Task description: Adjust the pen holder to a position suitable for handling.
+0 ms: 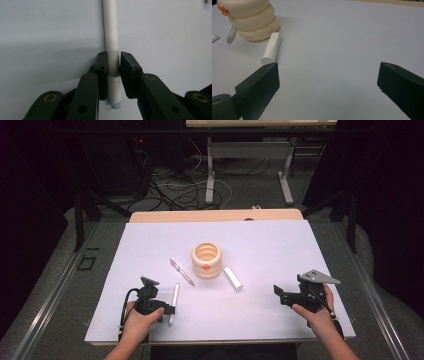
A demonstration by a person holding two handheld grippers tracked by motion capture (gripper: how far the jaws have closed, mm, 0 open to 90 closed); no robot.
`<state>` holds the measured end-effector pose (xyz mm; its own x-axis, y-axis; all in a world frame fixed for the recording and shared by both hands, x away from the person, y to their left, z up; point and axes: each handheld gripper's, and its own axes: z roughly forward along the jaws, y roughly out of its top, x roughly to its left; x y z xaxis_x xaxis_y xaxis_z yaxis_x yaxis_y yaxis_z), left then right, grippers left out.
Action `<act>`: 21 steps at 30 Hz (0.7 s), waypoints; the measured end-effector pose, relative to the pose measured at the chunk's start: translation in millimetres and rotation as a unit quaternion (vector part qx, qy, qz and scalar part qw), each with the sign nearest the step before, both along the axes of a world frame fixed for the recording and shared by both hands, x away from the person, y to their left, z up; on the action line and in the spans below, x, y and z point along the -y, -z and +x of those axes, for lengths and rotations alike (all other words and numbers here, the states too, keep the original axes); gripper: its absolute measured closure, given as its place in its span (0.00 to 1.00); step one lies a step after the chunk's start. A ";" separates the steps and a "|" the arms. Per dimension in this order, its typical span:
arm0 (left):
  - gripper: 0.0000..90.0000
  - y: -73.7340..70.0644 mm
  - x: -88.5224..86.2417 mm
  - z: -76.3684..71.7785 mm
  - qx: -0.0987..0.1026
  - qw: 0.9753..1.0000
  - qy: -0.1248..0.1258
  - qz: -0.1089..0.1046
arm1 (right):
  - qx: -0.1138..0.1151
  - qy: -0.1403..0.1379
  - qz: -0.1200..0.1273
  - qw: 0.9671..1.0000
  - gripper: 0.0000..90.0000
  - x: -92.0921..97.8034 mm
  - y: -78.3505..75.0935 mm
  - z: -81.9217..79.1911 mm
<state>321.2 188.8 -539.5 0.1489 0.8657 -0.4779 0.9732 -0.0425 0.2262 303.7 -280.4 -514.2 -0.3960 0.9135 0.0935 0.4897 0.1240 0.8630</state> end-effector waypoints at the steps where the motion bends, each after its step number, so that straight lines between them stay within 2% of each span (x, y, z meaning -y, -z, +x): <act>1: 0.86 -0.4 0.6 -0.1 -0.005 1.000 -0.007 -0.002 | 0.000 0.000 0.000 1.000 0.04 0.0 0.1 0.1; 3: 0.87 0.0 -0.8 0.2 -0.006 1.000 -0.002 -0.001 | 0.000 0.000 0.000 1.000 0.04 0.1 0.2 0.3; 4: 0.87 0.2 0.7 -0.2 -0.011 1.000 -0.018 -0.010 | 0.000 0.000 0.000 1.000 0.04 0.2 0.3 0.4; 5: 0.87 0.6 -2.4 0.7 -0.008 1.000 -0.004 -0.004 | 0.000 0.000 -0.004 1.000 0.04 0.5 0.5 0.5; 6: 0.87 1.1 -2.9 1.0 -0.007 1.000 -0.010 -0.006 | 0.000 0.000 -0.003 1.000 0.04 0.2 0.6 0.5; 7: 0.88 1.1 -1.6 0.4 -0.016 0.999 -0.024 -0.018 | 0.000 0.000 -0.003 1.000 0.04 0.2 0.5 0.4; 12: 0.88 2.0 -4.4 1.2 -0.012 1.000 -0.015 -0.016 | 0.000 0.000 -0.001 1.000 0.04 0.5 0.5 0.4; 13: 0.88 1.5 -2.4 0.5 -0.018 0.999 -0.027 -0.023 | 0.000 0.000 -0.002 1.000 0.04 0.5 0.5 0.4; 16: 0.88 1.6 -2.2 0.3 -0.016 0.999 -0.028 -0.024 | 0.000 0.002 0.000 1.000 0.04 -1.1 0.7 0.1; 18: 0.88 1.3 -1.5 -0.1 -0.012 0.999 -0.026 -0.021 | 0.000 -0.001 -0.002 1.000 0.04 -0.8 0.7 0.2; 19: 0.88 1.1 -2.6 0.0 -0.008 1.000 -0.014 -0.014 | 0.000 -0.001 -0.003 1.000 0.04 -0.7 0.8 0.3; 21: 0.88 0.7 -1.3 -0.2 -0.004 1.000 -0.017 -0.013 | -0.001 -0.002 -0.003 1.000 0.04 -0.9 0.8 0.1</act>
<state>321.0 190.0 -540.2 0.1155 0.8578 -0.5009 0.9759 -0.0040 0.2182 303.8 -279.4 -515.0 -0.3986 0.9128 0.0892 0.4918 0.1307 0.8609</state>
